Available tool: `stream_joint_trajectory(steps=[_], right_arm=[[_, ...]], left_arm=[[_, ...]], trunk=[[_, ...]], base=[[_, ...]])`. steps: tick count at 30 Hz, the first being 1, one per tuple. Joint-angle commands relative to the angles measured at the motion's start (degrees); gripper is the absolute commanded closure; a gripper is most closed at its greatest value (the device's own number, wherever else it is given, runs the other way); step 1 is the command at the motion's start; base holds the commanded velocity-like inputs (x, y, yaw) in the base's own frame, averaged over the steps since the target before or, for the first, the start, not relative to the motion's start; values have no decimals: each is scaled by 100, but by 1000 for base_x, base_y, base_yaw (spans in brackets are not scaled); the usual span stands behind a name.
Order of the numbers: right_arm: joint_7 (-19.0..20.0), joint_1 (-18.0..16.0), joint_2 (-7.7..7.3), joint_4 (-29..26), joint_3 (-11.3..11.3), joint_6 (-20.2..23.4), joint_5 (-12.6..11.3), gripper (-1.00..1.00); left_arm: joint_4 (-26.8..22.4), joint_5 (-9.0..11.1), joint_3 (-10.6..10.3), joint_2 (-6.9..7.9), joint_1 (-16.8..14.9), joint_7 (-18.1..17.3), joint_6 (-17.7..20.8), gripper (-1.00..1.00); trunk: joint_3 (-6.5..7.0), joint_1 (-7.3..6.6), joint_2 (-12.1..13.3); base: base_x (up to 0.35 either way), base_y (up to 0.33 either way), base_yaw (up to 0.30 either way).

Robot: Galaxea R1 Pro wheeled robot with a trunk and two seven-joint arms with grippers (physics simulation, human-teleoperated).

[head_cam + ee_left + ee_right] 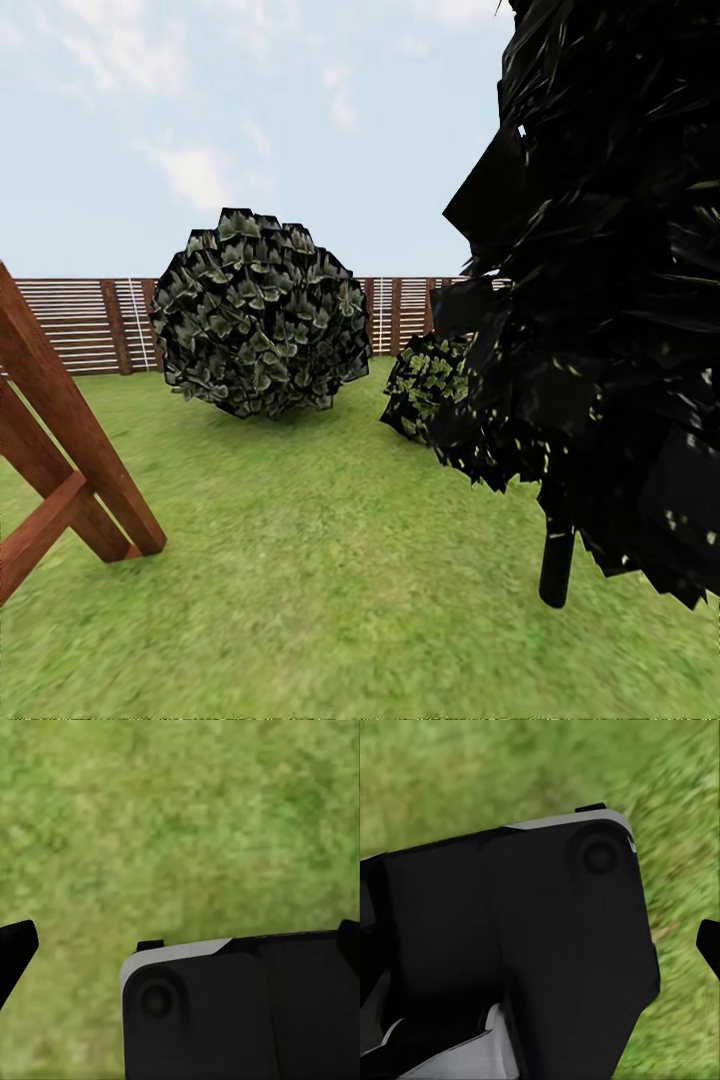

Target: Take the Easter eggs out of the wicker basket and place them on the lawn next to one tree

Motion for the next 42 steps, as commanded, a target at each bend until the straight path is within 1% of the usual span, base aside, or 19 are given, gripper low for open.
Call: stream_joint_trajectory(steps=[1,7,15,23,29,42], right_arm=[[13,-1,3,5,-31,-19,-9,-100],[42,1,9,5,-22,-15,-22,-100],[52,1,3,6,-18,-14,-22,-100],[54,1,-2,8,-18,-13,-22,-100],[54,1,-6,12,-18,-13,-22,-100],[54,1,-6,12,-10,-11,-22,-100]], left_arm=[[6,-5,-30,-1,-2,9,-20,-100],[6,-8,-34,-7,-2,9,-20,-100],[6,-13,-35,-8,-2,9,-20,-100],[6,-14,-40,-8,-2,9,-20,-100],[6,-20,-43,-8,-2,5,-20,-100],[6,-32,-43,-8,-2,5,-20,-100]], trunk=[[-9,1,-5],[-57,1,-5],[-131,1,-5],[-207,1,-5],[-264,1,-5],[-387,1,-5]], base=[[-108,0,0],[-181,0,0],[-300,-2,0],[-276,-89,0],[-91,-55,0],[-11,-7,0]])
